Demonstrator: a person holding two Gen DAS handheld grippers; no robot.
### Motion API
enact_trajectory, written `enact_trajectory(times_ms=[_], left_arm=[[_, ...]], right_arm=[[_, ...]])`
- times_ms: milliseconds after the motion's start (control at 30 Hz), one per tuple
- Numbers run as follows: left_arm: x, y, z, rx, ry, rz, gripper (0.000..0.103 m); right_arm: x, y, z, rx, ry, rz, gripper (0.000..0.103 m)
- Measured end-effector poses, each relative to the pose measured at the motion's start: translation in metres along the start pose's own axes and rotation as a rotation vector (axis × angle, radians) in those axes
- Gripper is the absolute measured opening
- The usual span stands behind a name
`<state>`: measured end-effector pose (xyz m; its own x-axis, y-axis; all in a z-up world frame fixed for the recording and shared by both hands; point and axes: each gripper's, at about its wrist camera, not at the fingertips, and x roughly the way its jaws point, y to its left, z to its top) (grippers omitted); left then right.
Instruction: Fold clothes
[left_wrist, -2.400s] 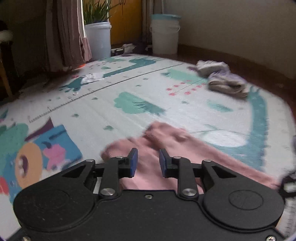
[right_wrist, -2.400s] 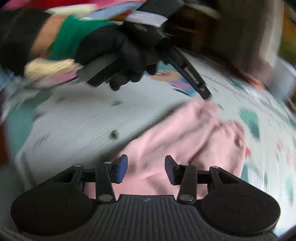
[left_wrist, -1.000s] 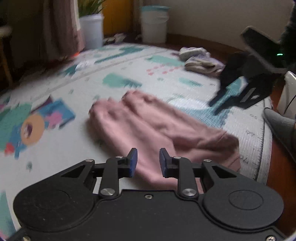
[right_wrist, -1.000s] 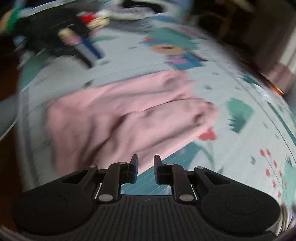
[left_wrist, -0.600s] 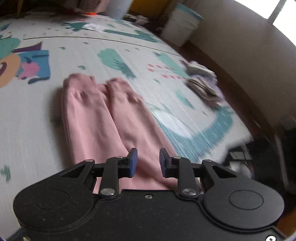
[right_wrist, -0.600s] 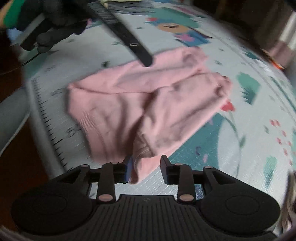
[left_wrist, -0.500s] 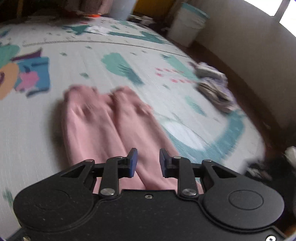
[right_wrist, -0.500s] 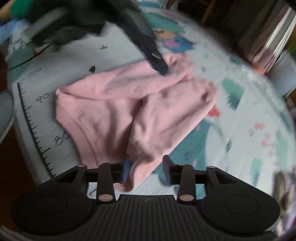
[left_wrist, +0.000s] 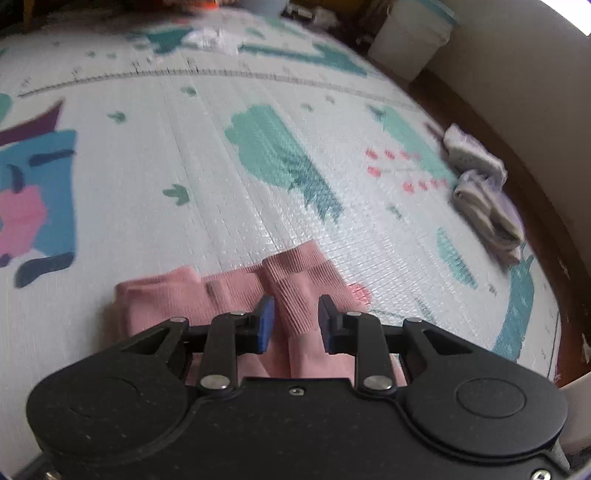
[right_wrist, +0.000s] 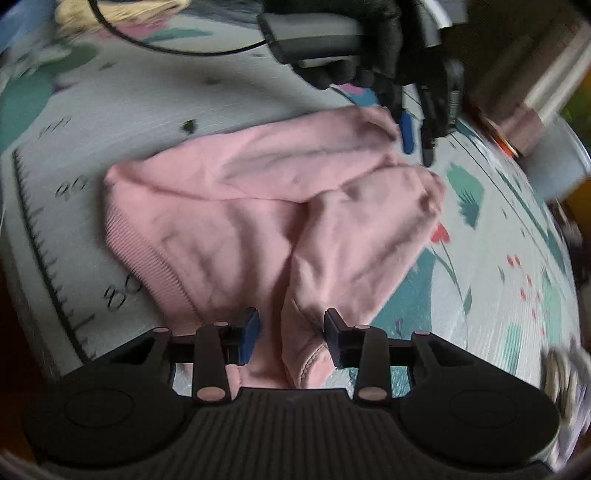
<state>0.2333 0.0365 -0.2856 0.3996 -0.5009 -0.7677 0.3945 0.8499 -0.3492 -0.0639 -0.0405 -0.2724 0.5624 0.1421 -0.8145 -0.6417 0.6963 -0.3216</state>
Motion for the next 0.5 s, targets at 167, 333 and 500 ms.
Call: enact_trajectory(times_ms=[167, 333, 500], left_arm=[[0.02, -0.003, 0.005, -0.007, 0.052, 0.005, 0.024], [0.026, -0.005, 0.007, -0.019, 0.058, 0.008, 0.024], [0.023, -0.008, 0.005, -0.035, 0.03, 0.014, 0.017]], right_arm=[[0.003, -0.011, -0.005, 0.118, 0.011, 0.031, 0.039], [0.002, -0.024, -0.011, 0.212, -0.006, 0.054, 0.039], [0.002, -0.03, -0.018, 0.269, -0.007, 0.076, 0.039]])
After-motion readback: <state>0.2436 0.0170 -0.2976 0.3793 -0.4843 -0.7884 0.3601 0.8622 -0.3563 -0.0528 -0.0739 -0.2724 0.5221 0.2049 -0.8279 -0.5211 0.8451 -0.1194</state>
